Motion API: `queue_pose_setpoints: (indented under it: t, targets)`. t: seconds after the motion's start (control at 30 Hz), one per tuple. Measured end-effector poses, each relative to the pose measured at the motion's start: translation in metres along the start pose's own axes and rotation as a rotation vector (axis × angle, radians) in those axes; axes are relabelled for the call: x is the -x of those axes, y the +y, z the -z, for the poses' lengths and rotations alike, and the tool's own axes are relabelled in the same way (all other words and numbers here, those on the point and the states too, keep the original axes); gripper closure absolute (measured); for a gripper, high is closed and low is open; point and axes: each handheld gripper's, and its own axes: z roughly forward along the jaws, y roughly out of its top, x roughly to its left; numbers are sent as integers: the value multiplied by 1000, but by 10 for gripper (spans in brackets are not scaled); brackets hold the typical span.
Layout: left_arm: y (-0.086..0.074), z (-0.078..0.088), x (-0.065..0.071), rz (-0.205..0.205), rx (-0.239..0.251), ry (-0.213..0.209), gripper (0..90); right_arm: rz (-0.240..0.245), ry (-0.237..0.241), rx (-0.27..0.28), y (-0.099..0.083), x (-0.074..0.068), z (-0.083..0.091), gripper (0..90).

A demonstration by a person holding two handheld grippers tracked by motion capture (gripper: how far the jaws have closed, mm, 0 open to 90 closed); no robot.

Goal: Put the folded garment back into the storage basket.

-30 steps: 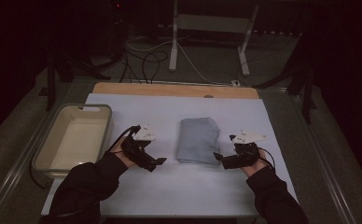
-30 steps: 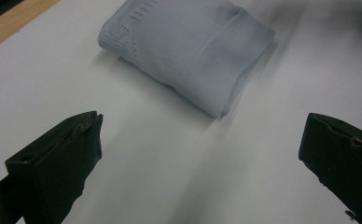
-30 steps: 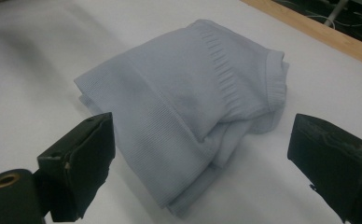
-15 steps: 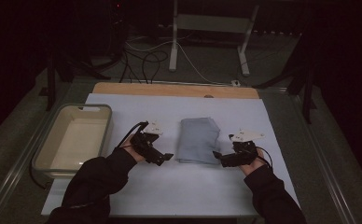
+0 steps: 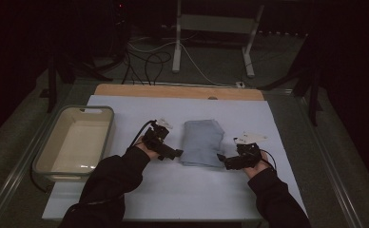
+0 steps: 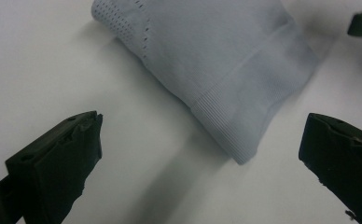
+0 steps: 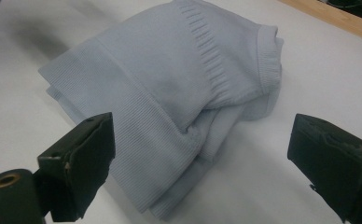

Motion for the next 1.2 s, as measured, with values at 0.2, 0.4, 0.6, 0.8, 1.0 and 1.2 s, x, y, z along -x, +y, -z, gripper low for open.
queue_pose_setpoints:
  t: [0.2, 0.4, 0.6, 0.8, 1.0, 1.2]
  targets:
    - [4, -12, -2, 61, -20, -36, 0, 3, 4, -8, -1, 0, -3, 78]
    - [9, -26, -1, 104, -44, -79, 0, 4, 6, -10, -1, -1, -5, 77]
    - [13, -35, -3, 165, -92, -105, 1, -4, 10, -18, -2, 0, -4, 78]
    - [15, -44, -6, 234, -129, -136, 41, -3, 11, -24, -2, 2, -3, 77]
    - [19, -50, -6, 280, -124, -142, 166, 4, 12, -30, 0, 2, -4, 77]
    - [20, -59, -5, 315, -152, -148, 288, 2, 13, -31, 0, 2, -3, 78]
